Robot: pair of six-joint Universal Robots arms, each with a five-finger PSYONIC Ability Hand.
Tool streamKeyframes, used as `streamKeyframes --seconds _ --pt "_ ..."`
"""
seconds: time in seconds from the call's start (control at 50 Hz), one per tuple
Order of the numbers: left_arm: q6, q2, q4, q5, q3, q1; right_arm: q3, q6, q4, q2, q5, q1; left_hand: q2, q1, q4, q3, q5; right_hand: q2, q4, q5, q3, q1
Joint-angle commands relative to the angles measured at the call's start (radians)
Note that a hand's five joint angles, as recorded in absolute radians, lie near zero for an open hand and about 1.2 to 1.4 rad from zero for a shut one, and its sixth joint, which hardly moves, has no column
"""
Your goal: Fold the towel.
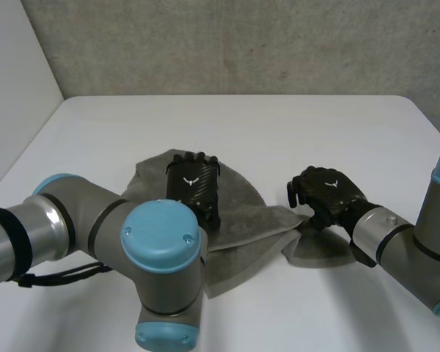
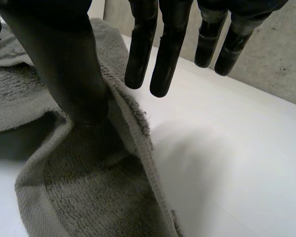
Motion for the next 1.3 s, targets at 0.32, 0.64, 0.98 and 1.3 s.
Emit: streamKeyframes --seconds 0.32,0.64,0.98,1.3 --pt "-0.018 0.053 -0.016 -0.008 -0.126 -0.132 0.015 -0.011 -0.004 0.014 0.014 0.0 0.005 0.001 -0.055 -0.049 0.031 -0.111 -0.071 -0.106 -0.052 -0.107" --pt "-0.003 -0.093 -0.003 -0.005 -0.008 -0.122 0.015 -0.011 -0.011 0.014 0.014 0.006 0.111 0.107 -0.055 -0.049 0.136 -0.094 -0.071 -0.088 -0.052 -0.089" --pt "-0.004 -0.061 0.027 0.007 -0.003 -0.056 0.014 -0.012 -0.001 0.001 0.008 -0.002 0.691 0.687 -0.055 -0.049 0.717 0.551 -0.071 0.556 -0.052 0.556" --pt "-0.003 0.076 0.014 0.173 -0.115 -0.005 0.012 -0.185 0.156 -0.035 -0.034 0.0 0.733 0.729 -0.055 -0.049 0.759 0.551 -0.071 0.556 -0.052 0.556"
